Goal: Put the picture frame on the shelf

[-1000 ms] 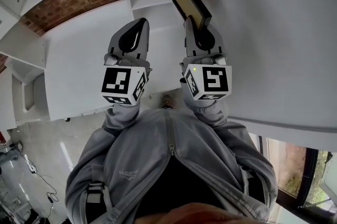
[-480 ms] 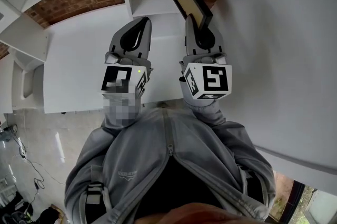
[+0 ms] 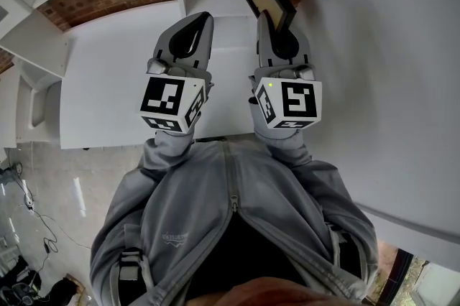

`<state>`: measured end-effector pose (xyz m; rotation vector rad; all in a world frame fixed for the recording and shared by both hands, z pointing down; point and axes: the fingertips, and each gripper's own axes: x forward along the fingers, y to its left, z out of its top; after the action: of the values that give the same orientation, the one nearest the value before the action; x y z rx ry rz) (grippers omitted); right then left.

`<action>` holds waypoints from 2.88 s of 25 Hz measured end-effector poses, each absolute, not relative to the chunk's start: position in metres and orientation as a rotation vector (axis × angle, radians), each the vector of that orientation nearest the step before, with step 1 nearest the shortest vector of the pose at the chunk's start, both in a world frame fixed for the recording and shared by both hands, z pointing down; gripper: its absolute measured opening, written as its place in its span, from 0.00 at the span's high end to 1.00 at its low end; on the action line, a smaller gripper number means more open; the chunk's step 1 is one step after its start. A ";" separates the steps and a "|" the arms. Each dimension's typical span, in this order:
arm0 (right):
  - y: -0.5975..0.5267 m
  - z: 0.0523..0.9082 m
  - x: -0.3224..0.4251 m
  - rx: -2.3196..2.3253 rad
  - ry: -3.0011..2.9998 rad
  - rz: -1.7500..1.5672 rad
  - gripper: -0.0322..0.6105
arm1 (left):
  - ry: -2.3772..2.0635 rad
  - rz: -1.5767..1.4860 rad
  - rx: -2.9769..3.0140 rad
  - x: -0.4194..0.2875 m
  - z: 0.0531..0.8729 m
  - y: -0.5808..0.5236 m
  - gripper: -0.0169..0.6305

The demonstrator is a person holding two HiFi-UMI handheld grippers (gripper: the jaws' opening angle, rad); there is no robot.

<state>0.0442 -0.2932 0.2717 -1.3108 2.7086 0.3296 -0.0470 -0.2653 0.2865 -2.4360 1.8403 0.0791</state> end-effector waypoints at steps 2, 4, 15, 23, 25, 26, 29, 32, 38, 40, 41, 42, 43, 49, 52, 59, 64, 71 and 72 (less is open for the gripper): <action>-0.292 0.270 0.039 -1.311 2.717 0.334 0.89 | 1.835 0.079 -2.441 -0.050 0.284 -0.266 0.96; -0.292 0.265 0.035 -1.308 2.718 0.348 0.89 | 1.828 0.081 -2.440 -0.054 0.280 -0.268 0.96; -0.304 0.238 0.022 -1.321 2.679 0.427 0.89 | 1.789 0.086 -2.419 -0.071 0.260 -0.283 0.96; -0.313 0.207 0.016 -1.331 2.624 0.507 0.89 | 1.769 0.098 -2.396 -0.083 0.242 -0.292 0.96; -0.315 0.202 0.014 -1.329 2.617 0.523 0.89 | 1.769 0.099 -2.387 -0.086 0.238 -0.294 0.96; -0.316 0.199 0.013 -1.327 2.615 0.530 0.89 | 1.769 0.099 -2.382 -0.088 0.236 -0.295 0.96; -0.319 0.192 0.009 -1.322 2.612 0.553 0.89 | 1.773 0.103 -2.370 -0.093 0.229 -0.299 0.96; -0.323 0.185 0.007 -1.327 2.607 0.594 0.89 | 1.769 0.107 -2.357 -0.096 0.221 -0.302 0.96; -0.334 0.176 -0.001 -1.335 2.621 0.669 0.89 | 1.753 0.114 -2.337 -0.100 0.209 -0.305 0.96; -0.338 0.175 -0.005 -1.339 2.633 0.713 0.89 | 1.754 0.114 -2.333 -0.102 0.208 -0.306 0.96; -0.340 0.174 -0.008 -1.342 2.641 0.742 0.89 | 1.754 0.114 -2.332 -0.103 0.208 -0.307 0.96; -0.342 0.174 -0.010 -1.346 2.652 0.772 0.89 | 1.754 0.113 -2.332 -0.104 0.207 -0.308 0.96; -0.344 0.174 -0.013 -1.349 2.666 0.801 0.89 | 1.754 0.114 -2.332 -0.104 0.207 -0.309 0.96; -0.356 0.171 -0.031 -1.358 2.733 0.985 0.89 | 1.755 0.116 -2.335 -0.109 0.206 -0.315 0.96; -0.361 0.171 -0.037 -1.383 2.749 1.109 0.89 | 1.754 0.119 -2.337 -0.111 0.204 -0.317 0.96; -0.375 0.181 -0.050 -1.429 2.802 1.328 0.89 | 1.749 0.132 -2.338 -0.116 0.201 -0.322 0.96; -0.385 0.193 -0.063 -1.427 2.825 1.486 0.89 | 1.749 0.134 -2.343 -0.121 0.205 -0.328 0.96; -0.396 0.206 -0.082 -1.434 2.818 1.778 0.89 | 1.747 0.141 -2.358 -0.128 0.206 -0.332 0.96; -0.397 0.207 -0.084 -1.431 2.811 1.819 0.89 | 1.748 0.142 -2.363 -0.129 0.207 -0.333 0.96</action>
<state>-0.0837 -0.3966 0.2068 -1.4307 2.8113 1.8193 -0.1289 -0.3330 0.2070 -2.3629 1.7484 0.1415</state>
